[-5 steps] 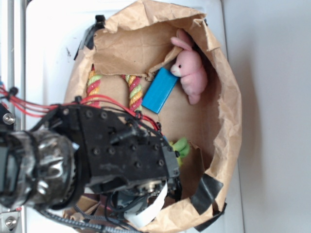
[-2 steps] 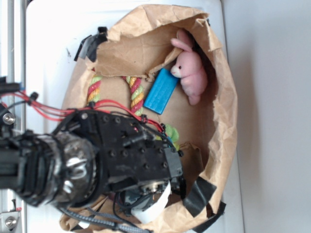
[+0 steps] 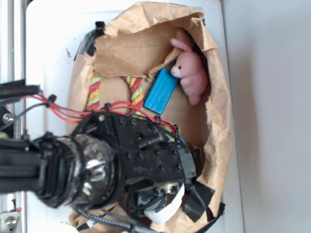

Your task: Grab the green block.

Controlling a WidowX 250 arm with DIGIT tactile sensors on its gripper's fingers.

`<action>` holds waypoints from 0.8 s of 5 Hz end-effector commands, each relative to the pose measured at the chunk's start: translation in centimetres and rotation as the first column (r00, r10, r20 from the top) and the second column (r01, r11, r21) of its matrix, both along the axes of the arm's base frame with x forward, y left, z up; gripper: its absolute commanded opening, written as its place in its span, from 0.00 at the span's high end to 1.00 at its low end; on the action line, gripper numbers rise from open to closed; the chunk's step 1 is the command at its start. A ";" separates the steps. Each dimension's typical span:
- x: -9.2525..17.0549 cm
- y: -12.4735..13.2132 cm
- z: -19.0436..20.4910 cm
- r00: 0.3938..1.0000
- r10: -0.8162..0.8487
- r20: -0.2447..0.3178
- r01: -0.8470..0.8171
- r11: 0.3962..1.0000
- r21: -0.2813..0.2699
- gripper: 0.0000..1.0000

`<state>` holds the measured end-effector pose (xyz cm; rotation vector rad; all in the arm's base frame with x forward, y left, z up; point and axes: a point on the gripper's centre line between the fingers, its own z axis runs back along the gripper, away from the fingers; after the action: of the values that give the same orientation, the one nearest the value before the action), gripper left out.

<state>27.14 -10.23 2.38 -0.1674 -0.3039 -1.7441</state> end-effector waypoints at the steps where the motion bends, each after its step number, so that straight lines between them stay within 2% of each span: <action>1: -0.6 0.1 1.3 0.995 0.098 0.031 -0.098 0.995 -0.010 1.00; 2: -1.0 1.1 2.6 0.988 0.143 0.052 -0.141 0.989 -0.032 1.00; 3: -1.2 3.1 4.5 0.964 0.255 0.072 -0.251 0.966 -0.066 1.00; 4: -1.9 5.6 7.0 0.905 0.417 0.078 -0.411 0.907 -0.090 1.00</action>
<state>25.80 -4.22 7.89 -0.0984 -0.3962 -1.3154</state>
